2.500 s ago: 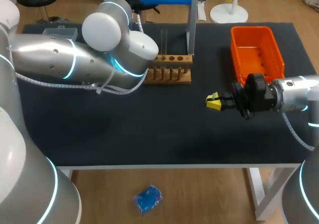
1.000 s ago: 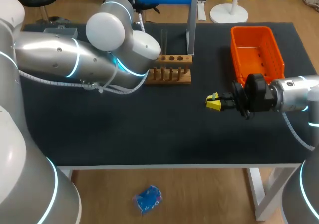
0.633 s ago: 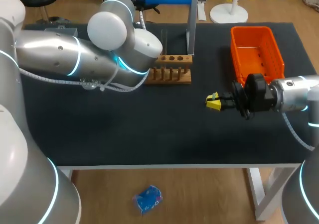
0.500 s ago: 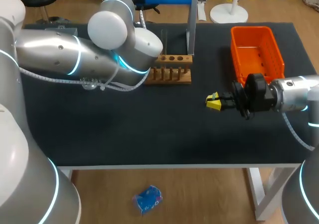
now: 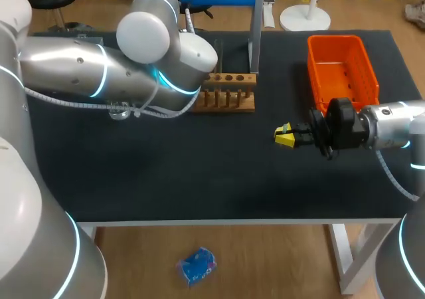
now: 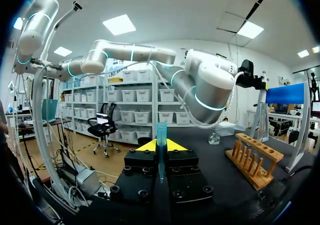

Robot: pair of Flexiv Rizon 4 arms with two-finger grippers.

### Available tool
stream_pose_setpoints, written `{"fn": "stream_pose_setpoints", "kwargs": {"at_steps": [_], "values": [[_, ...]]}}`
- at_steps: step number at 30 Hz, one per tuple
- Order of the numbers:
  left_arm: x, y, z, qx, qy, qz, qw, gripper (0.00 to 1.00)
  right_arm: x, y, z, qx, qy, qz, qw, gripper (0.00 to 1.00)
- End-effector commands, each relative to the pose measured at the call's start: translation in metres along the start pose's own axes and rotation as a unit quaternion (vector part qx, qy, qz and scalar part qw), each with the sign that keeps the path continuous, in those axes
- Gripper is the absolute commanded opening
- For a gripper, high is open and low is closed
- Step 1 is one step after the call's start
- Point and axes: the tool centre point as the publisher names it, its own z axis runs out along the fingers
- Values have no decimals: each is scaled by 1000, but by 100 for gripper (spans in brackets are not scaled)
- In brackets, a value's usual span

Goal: Invert the test tube, pick up the pipette, mount the tip to pipette, aspirate from beaker and dispense into the tube, eject the tip, return the pipette, and cap with the stopper.

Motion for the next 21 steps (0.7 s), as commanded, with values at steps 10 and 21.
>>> {"fn": "stream_pose_setpoints", "kwargs": {"at_steps": [10,21], "values": [[1,-11,-26,2,45,0,999,0,0,0,0,0,0,0,1000,0],[8,-25,-80,1,153,5,988,0,0,0,0,0,0,0,1000,0]]}}
